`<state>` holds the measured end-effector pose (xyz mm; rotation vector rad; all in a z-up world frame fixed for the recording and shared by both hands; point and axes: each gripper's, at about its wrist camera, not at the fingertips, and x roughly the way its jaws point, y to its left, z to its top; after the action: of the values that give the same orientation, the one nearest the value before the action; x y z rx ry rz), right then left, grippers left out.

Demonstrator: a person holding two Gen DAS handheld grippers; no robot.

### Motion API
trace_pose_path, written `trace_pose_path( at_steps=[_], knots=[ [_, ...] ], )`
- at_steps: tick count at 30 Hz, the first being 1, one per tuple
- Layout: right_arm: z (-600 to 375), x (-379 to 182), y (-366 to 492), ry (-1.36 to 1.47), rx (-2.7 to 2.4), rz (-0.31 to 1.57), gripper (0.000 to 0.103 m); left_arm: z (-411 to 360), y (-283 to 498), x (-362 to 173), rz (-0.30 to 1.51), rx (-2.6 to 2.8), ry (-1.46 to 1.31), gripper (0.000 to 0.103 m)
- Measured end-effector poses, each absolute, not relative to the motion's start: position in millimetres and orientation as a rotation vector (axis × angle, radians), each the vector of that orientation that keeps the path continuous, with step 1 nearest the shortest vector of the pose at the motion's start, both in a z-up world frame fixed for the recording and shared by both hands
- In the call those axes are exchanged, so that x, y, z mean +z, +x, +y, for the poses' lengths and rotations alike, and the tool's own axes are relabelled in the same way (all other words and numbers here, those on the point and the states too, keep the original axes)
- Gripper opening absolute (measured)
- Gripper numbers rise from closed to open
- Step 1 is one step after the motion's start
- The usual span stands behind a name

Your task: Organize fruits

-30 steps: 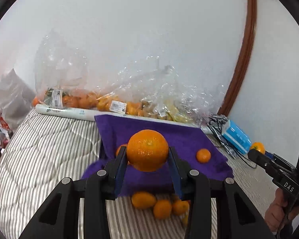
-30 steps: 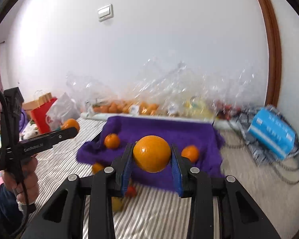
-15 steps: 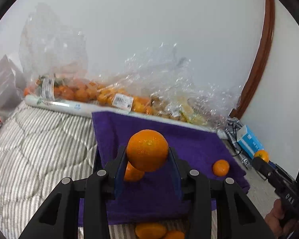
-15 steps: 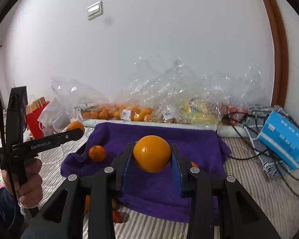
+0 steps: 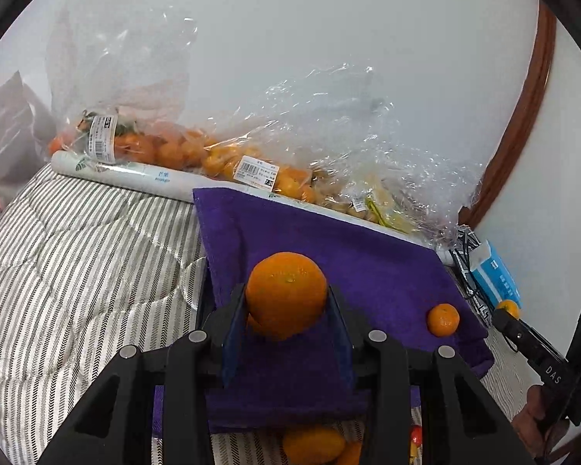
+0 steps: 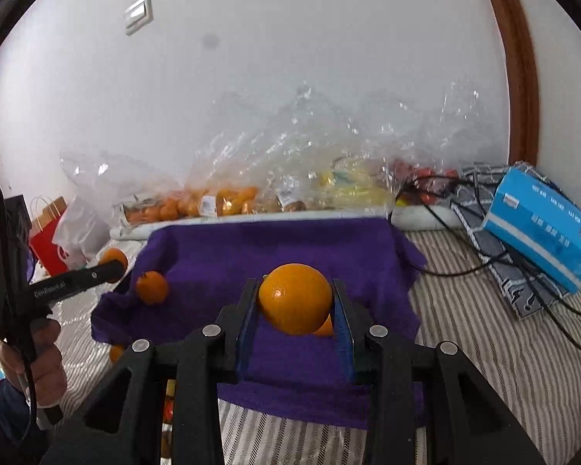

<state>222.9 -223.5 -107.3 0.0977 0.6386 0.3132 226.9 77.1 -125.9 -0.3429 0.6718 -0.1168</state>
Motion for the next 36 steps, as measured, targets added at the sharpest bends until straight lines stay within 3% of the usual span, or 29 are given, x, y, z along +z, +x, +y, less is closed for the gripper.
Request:
trace_pose_path(
  at_steps=[36],
  knots=[
    [-199.1, -140.8, 235.0, -0.035, 0.287, 0.801, 0.036, 64.0, 234.7, -136.8, 0.741, -0.141, -0.294, 0.038]
  ],
)
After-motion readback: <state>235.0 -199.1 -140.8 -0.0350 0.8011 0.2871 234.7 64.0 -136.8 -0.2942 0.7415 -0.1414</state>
